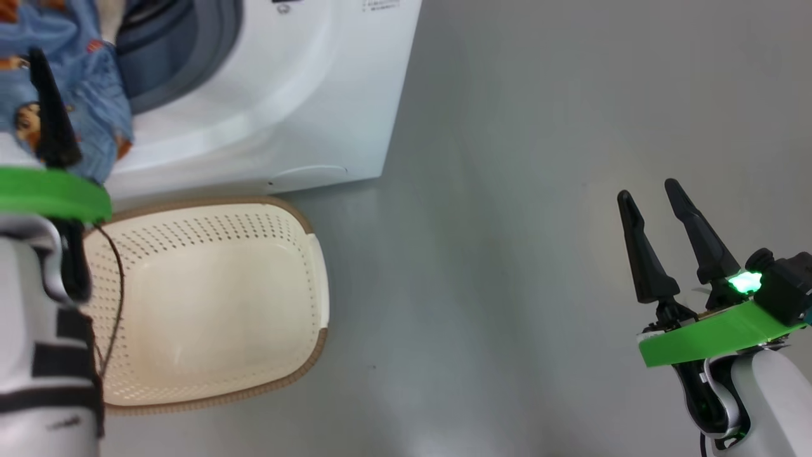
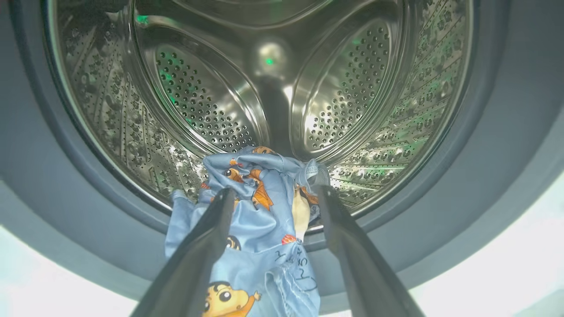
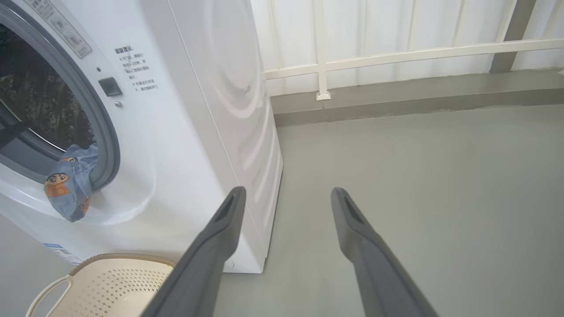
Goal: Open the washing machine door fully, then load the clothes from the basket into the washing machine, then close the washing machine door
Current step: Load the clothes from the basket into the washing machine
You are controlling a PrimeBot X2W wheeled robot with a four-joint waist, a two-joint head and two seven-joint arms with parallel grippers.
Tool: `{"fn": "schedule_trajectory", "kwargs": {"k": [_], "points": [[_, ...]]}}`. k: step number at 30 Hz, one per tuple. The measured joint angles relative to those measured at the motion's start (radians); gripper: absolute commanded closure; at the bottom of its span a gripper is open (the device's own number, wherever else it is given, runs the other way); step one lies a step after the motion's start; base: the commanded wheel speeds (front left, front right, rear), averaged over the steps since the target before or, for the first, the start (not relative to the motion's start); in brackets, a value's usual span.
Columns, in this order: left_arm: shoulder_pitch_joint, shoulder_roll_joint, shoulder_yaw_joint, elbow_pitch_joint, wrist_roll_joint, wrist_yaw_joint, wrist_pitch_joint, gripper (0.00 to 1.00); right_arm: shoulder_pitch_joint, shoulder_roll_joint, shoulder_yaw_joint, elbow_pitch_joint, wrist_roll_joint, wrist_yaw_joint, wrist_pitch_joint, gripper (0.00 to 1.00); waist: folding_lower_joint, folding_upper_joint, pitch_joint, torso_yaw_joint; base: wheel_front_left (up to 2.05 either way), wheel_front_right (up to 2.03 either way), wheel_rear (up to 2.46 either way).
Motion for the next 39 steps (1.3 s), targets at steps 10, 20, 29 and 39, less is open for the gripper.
{"fn": "schedule_trajectory", "kwargs": {"k": [10,20,29,39], "points": [[0.209,-0.063,0.035,-0.123,0.038,-0.023,0.0,0.0,0.066,-0.032,-0.005,0.014,-0.004,0.0,0.0,0.0,0.0,0.0,-0.093,0.035,0.0,0.0,0.0],[0.425,-0.103,0.053,-0.208,0.056,-0.034,0.0,0.0,0.15,-0.04,-0.007,0.031,-0.006,0.0,0.0,0.0,-0.0001,0.0,-0.214,0.066,0.0,0.0,0.0],[0.572,-0.113,0.04,-0.271,0.066,-0.04,0.0,0.0,0.224,-0.04,-0.025,0.033,-0.007,0.0,0.0,0.0,0.0,0.0,-0.306,0.092,0.0,0.0,0.0],[0.733,-0.117,0.048,-0.352,0.062,-0.042,0.0,0.0,0.303,-0.04,-0.037,0.031,-0.007,0.0,0.0,0.0,-0.0001,-0.0001,-0.38,0.104,0.0,0.0,0.0]]}}
